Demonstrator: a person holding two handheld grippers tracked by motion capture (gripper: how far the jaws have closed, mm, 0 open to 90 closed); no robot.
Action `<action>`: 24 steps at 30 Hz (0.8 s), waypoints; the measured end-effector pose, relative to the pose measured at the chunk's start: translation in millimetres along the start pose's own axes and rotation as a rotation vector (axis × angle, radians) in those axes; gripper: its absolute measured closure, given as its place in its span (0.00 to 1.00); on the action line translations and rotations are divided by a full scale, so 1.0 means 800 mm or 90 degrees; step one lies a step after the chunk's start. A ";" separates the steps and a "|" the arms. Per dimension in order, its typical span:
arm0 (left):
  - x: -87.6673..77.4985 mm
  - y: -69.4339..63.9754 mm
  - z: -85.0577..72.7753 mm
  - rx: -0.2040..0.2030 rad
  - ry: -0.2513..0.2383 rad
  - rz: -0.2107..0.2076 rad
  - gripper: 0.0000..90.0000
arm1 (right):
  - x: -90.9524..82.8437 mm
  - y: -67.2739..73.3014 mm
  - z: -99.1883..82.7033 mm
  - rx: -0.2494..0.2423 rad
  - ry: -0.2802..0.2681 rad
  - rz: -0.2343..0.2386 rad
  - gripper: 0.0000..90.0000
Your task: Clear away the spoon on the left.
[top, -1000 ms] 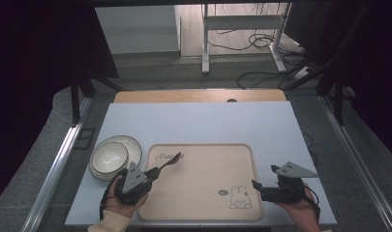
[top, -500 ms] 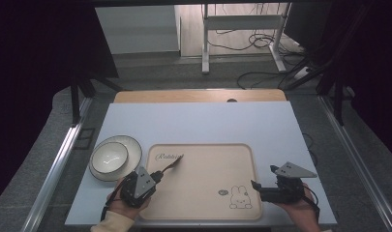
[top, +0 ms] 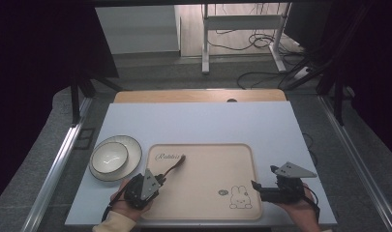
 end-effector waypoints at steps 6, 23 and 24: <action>0.005 -0.006 -0.001 0.021 0.022 -0.012 0.89 | 0.001 0.000 0.000 -0.002 0.002 0.000 0.14; 0.013 -0.012 -0.004 0.039 0.054 -0.055 0.71 | 0.001 0.000 0.000 -0.003 0.002 0.000 0.14; 0.012 -0.012 -0.004 0.032 0.053 -0.054 0.67 | 0.001 0.000 0.000 -0.003 0.002 0.000 0.14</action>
Point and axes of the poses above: each handheld gripper's, and its own axes: x roughly forward along the jaws, z roughly out of its top, y roughly to its left, the point moved 1 cm from there along x, roughly forward along the jaws, and after that the axes turned 11 degrees about z, right-handed, at the moved point
